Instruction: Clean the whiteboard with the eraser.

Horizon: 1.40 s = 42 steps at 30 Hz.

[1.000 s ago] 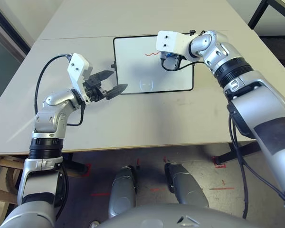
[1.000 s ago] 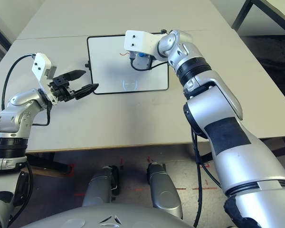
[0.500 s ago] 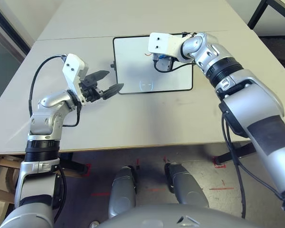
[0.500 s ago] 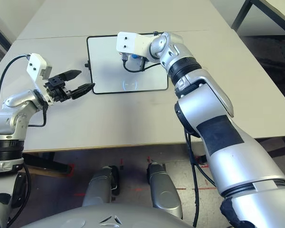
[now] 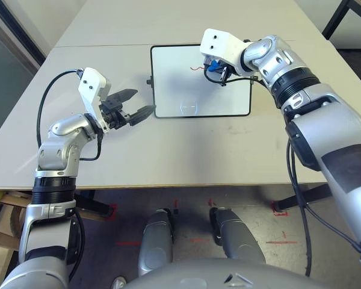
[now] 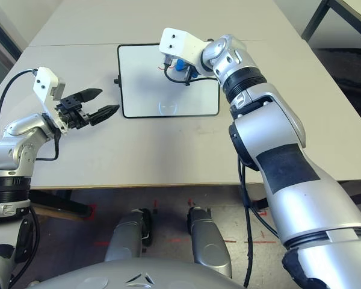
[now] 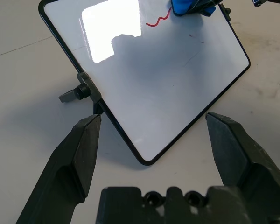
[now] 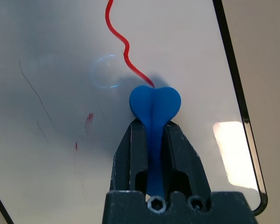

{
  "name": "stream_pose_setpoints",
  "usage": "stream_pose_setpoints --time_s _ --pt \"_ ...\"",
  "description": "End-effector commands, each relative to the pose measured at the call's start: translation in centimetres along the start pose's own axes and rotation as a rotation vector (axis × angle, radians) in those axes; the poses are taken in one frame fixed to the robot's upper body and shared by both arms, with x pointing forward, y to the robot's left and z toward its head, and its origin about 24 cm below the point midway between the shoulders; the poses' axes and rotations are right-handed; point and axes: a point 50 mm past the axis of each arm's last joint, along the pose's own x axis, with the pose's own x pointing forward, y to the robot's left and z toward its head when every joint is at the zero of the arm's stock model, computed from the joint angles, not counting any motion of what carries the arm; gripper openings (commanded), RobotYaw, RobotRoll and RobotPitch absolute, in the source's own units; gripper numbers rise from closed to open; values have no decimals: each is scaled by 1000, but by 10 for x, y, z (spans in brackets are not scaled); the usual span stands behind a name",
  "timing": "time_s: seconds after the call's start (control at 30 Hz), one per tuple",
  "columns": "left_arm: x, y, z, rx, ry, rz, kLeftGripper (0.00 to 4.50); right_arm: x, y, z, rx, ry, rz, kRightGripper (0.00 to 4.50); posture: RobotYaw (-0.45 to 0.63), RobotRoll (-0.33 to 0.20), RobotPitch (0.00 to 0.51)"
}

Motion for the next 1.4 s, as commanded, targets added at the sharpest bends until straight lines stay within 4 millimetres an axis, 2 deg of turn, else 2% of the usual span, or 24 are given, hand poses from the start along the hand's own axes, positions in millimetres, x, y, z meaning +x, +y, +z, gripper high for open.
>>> stream_pose_setpoints --time_s 0.03,0.27,0.7,1.17,1.4 --pt "3 -2 0 6 5 -19 4500 -2 -2 -12 8 47 0 212 -124 0 138" --pt "3 -1 0 8 6 -17 4500 -2 -3 -16 -29 67 -29 211 -121 0 137" --pt "0 -2 0 6 8 -15 4500 11 11 7 -62 18 -31 200 -107 0 144" --pt "-4 -5 -3 -1 10 -1 4500 18 20 17 -29 -14 7 197 -80 0 152" --pt "-8 -6 -3 -4 13 12 4500 21 26 29 -46 -39 12 197 -59 0 157"
